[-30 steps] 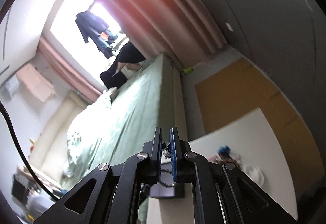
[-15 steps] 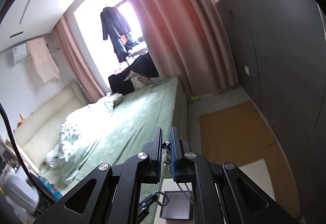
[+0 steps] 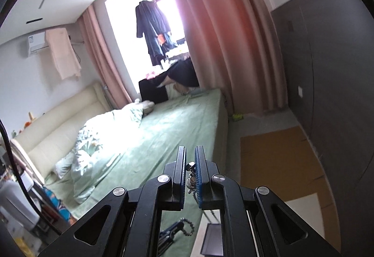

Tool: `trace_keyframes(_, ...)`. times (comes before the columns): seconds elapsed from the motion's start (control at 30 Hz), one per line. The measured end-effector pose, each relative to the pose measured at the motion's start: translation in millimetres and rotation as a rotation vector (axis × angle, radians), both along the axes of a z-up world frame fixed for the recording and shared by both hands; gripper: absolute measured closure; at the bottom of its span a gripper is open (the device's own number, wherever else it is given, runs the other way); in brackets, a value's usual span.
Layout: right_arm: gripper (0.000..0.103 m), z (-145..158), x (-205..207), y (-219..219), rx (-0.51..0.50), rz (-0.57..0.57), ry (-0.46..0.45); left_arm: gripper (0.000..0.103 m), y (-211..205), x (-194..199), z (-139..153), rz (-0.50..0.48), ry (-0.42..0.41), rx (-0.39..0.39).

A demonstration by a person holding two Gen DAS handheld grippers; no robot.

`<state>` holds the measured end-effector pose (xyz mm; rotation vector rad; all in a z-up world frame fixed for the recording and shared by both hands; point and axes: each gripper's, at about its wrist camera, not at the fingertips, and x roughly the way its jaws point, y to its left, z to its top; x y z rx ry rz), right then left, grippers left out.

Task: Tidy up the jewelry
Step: 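Lower the bracelet into the box and open the left tool while the right tool drops the chain in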

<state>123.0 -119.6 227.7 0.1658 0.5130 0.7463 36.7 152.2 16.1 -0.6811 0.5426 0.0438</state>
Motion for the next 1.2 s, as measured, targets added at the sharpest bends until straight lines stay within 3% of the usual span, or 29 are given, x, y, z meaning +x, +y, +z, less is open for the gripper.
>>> trace_keyframes(0.43, 0.094, -101.2, 22.2, 22.0, -0.07, 0.047, 0.156, 0.094, -3.2, 6.3, -4.8, 0.014, 0.034, 0.025)
trace_keyframes(0.73, 0.094, -196.6, 40.6, 14.0, -0.073, 0.1, 0.332, 0.094, -4.3, 15.7, -16.4, 0.021, 0.08, 0.034)
trace_keyframes(0.87, 0.094, -234.4, 45.6, 9.7, -0.057, 0.129, 0.389, 0.095, -18.4, 22.4, -20.1, -0.006, 0.106, 0.078)
trace_keyframes(1.0, 0.092, -263.2, 61.6, 4.3, -0.115, 0.103, 0.51, 0.094, -33.2, 30.3, -26.6, -0.047, 0.129, 0.089)
trace_keyframes(1.03, 0.087, -262.7, 62.3, -0.4, -0.1, 0.109, 0.504, 0.094, -37.2, 32.6, -28.5, -0.056, 0.133, 0.088)
trace_keyframes(1.07, 0.072, -261.3, 62.3, -4.8, -0.098, 0.103, 0.495, 0.094, -41.9, 34.9, -30.4, -0.067, 0.139, 0.092)
trace_keyframes(1.13, 0.054, -256.5, 62.1, -15.7, -0.094, 0.075, 0.479, 0.095, -50.4, 38.0, -33.1, -0.086, 0.148, 0.1)
trace_keyframes(1.2, 0.054, -252.1, 61.6, -27.7, -0.07, 0.069, 0.467, 0.095, -60.4, 41.0, -36.1, -0.11, 0.158, 0.111)
